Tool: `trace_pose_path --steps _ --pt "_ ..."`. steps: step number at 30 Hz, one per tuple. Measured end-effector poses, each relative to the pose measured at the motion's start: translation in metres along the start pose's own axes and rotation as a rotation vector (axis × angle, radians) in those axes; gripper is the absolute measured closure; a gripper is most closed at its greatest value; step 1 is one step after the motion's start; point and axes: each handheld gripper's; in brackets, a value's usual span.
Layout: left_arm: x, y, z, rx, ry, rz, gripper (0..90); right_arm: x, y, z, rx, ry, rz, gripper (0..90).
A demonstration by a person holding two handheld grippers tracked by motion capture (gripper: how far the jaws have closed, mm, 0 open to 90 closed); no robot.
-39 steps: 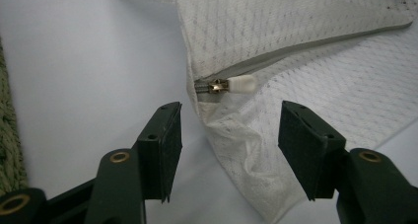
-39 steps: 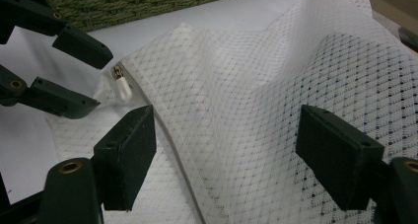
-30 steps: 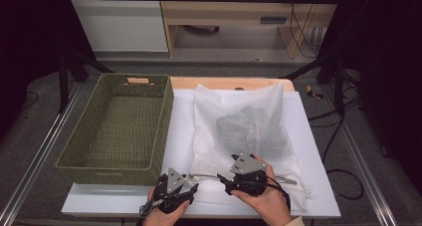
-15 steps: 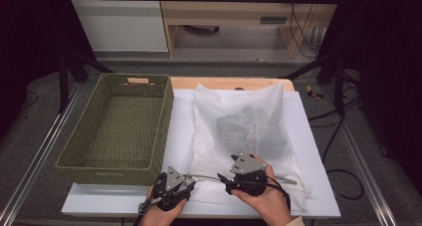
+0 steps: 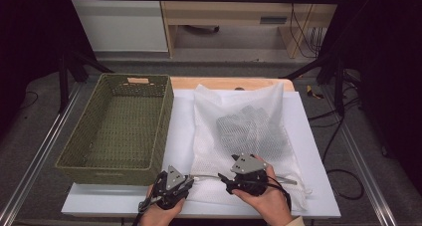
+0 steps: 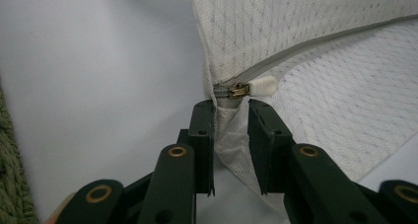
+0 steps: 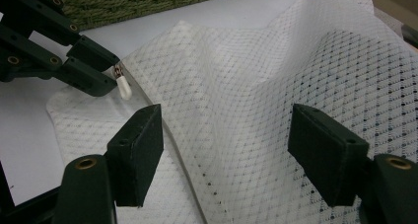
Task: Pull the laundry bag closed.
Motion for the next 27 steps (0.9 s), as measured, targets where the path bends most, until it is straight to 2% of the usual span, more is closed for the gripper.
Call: trace_pose_path --steps 6,11,17,20,24,27 --pt "0.004 0.001 -0.001 0.001 -0.002 -0.016 72.2 0.001 0.0 0.0 0.0 0.002 -0.004 29.7" --pt "0.008 0.001 -0.003 0.022 0.0 -0.019 71.8 0.001 0.001 -0.001 -0.006 0.005 -0.002 29.6" --pt "0.008 0.001 -0.004 0.022 -0.006 -0.006 82.7 0.001 0.001 -0.002 -0.005 0.006 -0.001 29.8" --pt "0.005 0.003 -0.004 0.016 -0.007 0.007 86.3 0.0 0.002 -0.002 -0.008 0.006 0.003 29.9" --pt "-0.001 0.006 -0.001 -0.02 -0.012 0.028 86.8 -0.002 0.003 -0.003 -0.009 0.007 0.004 29.9" --pt "-0.007 0.012 0.0 -0.017 -0.017 0.032 86.9 -0.002 0.006 -0.005 -0.023 0.018 0.006 29.3"
Point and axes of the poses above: each handheld gripper's, and its own axes: x roughly forward along the jaws, y roughly out of its top, z roughly to its right, and after that the axes turned 13 degrees about -x, right-handed
